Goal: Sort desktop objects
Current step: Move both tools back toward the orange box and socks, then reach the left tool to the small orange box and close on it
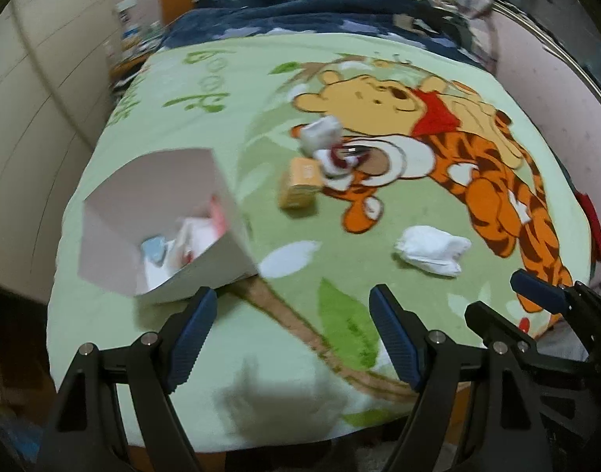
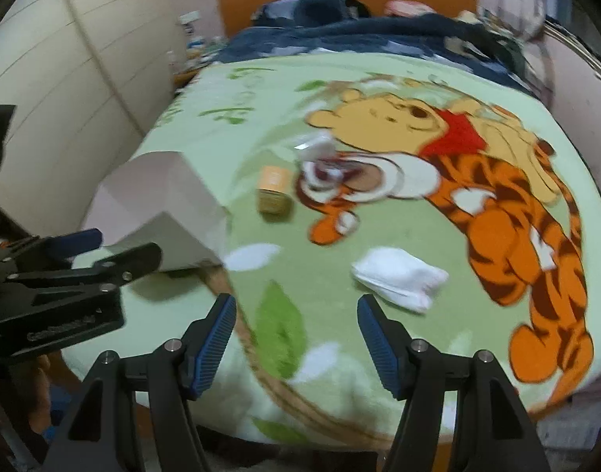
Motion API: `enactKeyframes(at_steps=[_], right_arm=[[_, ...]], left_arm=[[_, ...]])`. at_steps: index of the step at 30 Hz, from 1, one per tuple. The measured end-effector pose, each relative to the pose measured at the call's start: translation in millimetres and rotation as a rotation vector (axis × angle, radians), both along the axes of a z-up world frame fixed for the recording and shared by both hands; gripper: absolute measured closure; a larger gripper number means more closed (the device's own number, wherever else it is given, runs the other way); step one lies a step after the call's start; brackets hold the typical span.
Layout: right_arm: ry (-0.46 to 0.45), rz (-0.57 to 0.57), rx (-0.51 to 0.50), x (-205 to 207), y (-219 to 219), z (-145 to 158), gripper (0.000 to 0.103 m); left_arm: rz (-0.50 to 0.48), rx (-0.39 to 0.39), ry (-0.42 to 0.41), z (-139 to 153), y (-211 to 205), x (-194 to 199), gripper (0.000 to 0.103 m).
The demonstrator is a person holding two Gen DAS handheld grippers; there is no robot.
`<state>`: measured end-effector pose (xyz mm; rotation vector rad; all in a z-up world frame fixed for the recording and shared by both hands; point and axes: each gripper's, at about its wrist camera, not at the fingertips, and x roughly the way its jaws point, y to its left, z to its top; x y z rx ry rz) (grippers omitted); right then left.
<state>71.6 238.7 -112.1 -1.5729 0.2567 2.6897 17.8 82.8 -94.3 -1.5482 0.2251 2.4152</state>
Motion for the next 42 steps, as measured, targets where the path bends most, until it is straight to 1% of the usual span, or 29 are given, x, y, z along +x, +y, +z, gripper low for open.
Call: enactKeyframes(at_steps=[5,9,14,18,20,23,25,27,30,33,35,37,39,42], right_arm=[[0.0,-0.058,0.02,5.9,28.9,-4.8,0.037],[-0.016,-0.072,0.047,9.8,44.6,-16.2,0.037],[-0.019,-0.083,0.039,6.1,57.4,-27.1,0.037],[-0.006,-0.098,0.017,2.4,64.5,-34.0,0.037],[-0.004,-0.108,0.008,0.9,68.6,-40.3,0.037],[-0.009,-0.124,-0.005,0.5,76.0,-52.8,0.037],[-0.023,-0.141,-0.02,1.7,82.7,-65.8,0.037],[-0.039,-0.158,-0.029,3.8,89.5,-79.4,0.037],[-0.065,-0.181,-0.039,8.6,99.2,-96.5,0.037],[-0.078,-0.204,-0.046,13.5,106.5,-106.1,0.037],[-0.083,-0.221,-0.05,16.8,110.5,-111.3,0.037],[-0.093,-0.229,-0.055,16.8,112.1,-116.4,0.037],[-0.098,-0.231,-0.064,15.2,112.5,-120.1,0.037],[-0.096,-0.225,-0.075,12.3,110.3,-122.1,0.037]], left_arm=[[-0.035,-0.004,-0.011,-5.5,24.5,2.0,0.022],[-0.055,-0.023,-0.027,-15.9,38.1,-0.3,0.022],[-0.058,-0.035,-0.022,-29.6,48.6,-17.0,0.022],[-0.06,-0.054,0.019,-47.6,65.1,-52.3,0.022],[-0.056,-0.049,0.04,-59.6,75.6,-78.6,0.022],[-0.031,-0.029,0.04,-82.8,86.6,-122.9,0.021],[-0.01,-0.033,0.026,-105.4,91.7,-151.0,0.02],[-0.004,-0.035,0.001,-128.5,95.7,-169.1,0.02],[-0.018,-0.034,-0.036,-161.0,103.3,-184.4,0.02],[-0.077,-0.037,0.018,-166.7,121.1,-173.1,0.019],[-0.145,0.032,-0.025,-166.6,137.1,-160.1,0.019],[-0.208,0.079,-0.073,-166.9,155.1,-143.5,0.019],[-0.26,0.08,-0.071,-162.6,167.2,-122.3,0.019],[-0.299,0.043,-0.046,-157.4,172.5,-90.8,0.019]])
